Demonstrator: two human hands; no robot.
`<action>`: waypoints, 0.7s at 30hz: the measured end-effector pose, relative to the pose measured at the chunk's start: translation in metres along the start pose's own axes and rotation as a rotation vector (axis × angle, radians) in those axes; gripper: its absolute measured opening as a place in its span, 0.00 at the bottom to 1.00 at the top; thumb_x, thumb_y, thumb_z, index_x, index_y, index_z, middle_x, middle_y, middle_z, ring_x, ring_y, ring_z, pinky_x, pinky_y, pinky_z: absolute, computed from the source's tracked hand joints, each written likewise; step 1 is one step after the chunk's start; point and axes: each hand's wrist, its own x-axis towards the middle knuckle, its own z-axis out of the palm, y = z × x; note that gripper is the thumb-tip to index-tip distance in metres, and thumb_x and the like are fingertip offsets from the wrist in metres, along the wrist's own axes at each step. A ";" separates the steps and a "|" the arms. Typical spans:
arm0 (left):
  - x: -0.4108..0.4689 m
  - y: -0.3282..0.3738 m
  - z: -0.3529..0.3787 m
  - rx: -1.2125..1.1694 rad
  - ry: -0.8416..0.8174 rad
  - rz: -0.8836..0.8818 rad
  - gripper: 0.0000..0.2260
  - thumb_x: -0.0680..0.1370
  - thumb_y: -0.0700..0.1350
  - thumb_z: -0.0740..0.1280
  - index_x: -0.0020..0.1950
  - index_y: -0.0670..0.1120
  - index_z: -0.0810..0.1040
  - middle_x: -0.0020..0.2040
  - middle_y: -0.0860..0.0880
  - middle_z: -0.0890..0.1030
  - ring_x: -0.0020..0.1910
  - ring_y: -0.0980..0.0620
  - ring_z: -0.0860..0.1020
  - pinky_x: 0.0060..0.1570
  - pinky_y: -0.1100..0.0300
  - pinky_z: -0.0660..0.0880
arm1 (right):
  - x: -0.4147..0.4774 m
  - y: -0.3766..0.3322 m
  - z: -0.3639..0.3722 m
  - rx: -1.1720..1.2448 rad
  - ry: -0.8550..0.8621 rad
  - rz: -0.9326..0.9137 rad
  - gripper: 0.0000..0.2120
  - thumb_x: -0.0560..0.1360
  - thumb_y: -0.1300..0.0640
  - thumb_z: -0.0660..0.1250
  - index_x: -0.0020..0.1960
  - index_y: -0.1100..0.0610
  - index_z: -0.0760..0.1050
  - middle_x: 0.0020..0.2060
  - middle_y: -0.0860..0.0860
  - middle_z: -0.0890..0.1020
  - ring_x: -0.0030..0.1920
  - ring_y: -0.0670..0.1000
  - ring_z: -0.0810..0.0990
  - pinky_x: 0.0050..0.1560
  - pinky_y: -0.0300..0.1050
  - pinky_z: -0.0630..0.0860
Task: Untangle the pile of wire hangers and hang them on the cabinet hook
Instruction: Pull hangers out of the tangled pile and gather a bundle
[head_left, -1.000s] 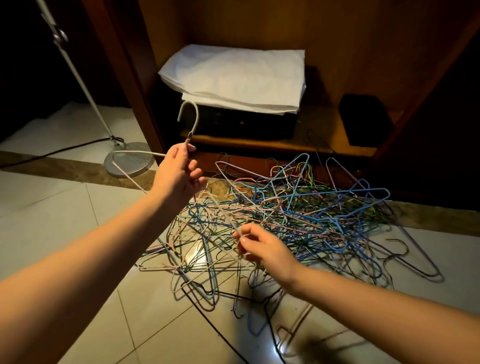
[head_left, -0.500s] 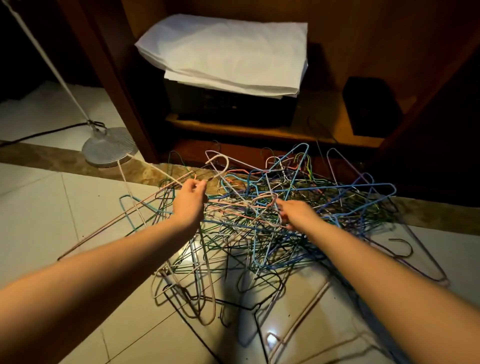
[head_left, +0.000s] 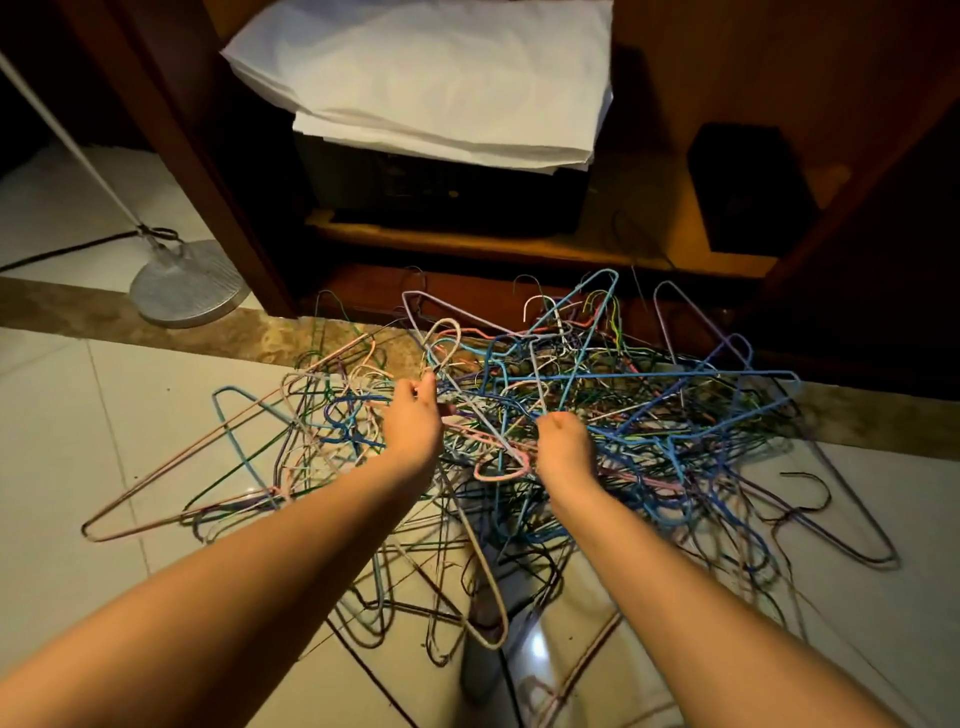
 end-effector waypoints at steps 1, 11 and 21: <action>0.000 -0.003 0.001 -0.029 -0.015 -0.012 0.10 0.82 0.51 0.53 0.50 0.45 0.67 0.48 0.41 0.79 0.31 0.51 0.69 0.32 0.58 0.63 | 0.001 0.002 -0.003 0.002 0.001 -0.014 0.13 0.79 0.58 0.56 0.35 0.56 0.66 0.28 0.51 0.66 0.30 0.51 0.64 0.31 0.45 0.57; 0.000 -0.002 0.004 0.042 -0.028 0.022 0.10 0.82 0.51 0.53 0.43 0.50 0.67 0.49 0.41 0.81 0.31 0.53 0.67 0.31 0.58 0.62 | 0.004 0.011 -0.024 0.074 0.025 -0.044 0.07 0.79 0.58 0.56 0.46 0.58 0.72 0.31 0.51 0.70 0.30 0.49 0.66 0.31 0.43 0.60; -0.005 0.008 0.001 0.012 -0.052 0.068 0.10 0.82 0.51 0.54 0.41 0.50 0.67 0.43 0.44 0.81 0.26 0.52 0.65 0.26 0.60 0.59 | 0.010 0.011 -0.039 0.169 0.085 -0.131 0.10 0.79 0.58 0.58 0.39 0.51 0.69 0.27 0.51 0.67 0.28 0.51 0.64 0.32 0.46 0.60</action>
